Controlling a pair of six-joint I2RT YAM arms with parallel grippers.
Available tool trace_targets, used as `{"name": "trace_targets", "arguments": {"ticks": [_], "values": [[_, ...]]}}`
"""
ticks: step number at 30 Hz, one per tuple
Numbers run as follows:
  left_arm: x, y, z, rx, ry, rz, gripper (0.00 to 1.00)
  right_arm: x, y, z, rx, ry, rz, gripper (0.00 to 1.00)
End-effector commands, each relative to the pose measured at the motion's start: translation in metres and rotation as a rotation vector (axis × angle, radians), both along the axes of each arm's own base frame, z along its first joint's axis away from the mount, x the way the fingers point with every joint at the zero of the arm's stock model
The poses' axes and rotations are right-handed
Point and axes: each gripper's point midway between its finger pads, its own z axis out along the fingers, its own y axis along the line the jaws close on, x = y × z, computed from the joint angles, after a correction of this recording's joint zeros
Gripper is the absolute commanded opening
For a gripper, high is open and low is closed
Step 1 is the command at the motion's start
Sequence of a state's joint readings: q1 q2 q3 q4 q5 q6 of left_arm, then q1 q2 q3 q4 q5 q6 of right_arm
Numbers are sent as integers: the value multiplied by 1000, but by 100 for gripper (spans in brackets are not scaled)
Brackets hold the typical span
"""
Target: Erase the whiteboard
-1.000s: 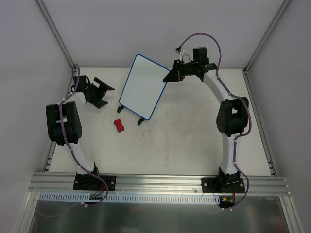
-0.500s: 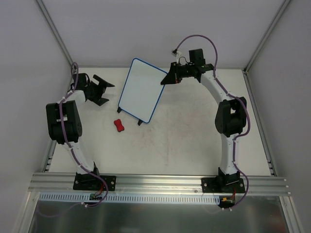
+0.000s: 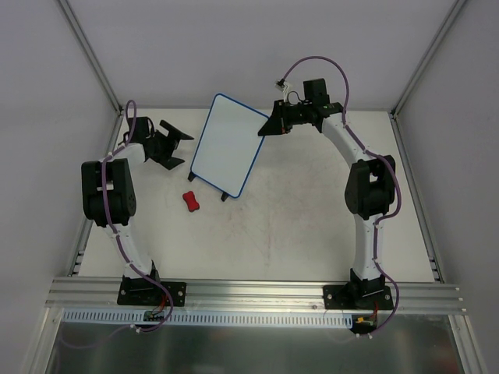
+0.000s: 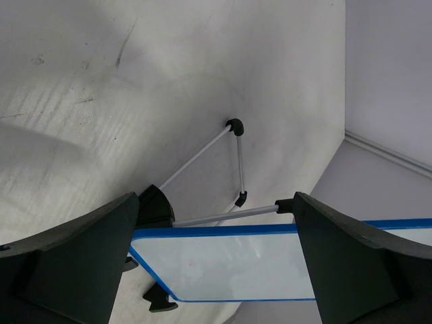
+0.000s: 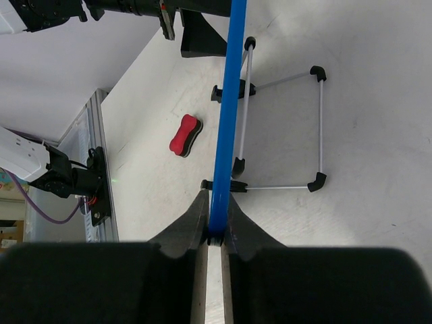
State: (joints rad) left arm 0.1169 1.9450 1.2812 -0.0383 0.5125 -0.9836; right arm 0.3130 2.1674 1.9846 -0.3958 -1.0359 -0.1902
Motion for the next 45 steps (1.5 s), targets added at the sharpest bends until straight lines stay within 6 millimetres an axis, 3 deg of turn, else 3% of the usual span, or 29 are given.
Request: {"name": "trace_targets", "arguments": {"ticks": [1, 18, 37, 42, 43, 45], "values": [[10, 0, 19, -11, -49, -1, 99, 0, 5, 11, 27, -95, 41, 13], [7, 4, 25, 8, -69, -3, 99, 3, 4, 3, 16, -96, 37, 24], [2, 4, 27, 25, -80, -8, 99, 2, 2, -9, 3, -89, 38, 25], [1, 5, 29, 26, -83, -6, 99, 1, -1, -13, -5, -93, 35, 27], [2, 5, 29, 26, -86, -6, 99, 1, -1, -13, -8, -92, 34, 33], [1, 5, 30, 26, -86, -6, 99, 0, -1, -14, -9, -92, 35, 34]]}}
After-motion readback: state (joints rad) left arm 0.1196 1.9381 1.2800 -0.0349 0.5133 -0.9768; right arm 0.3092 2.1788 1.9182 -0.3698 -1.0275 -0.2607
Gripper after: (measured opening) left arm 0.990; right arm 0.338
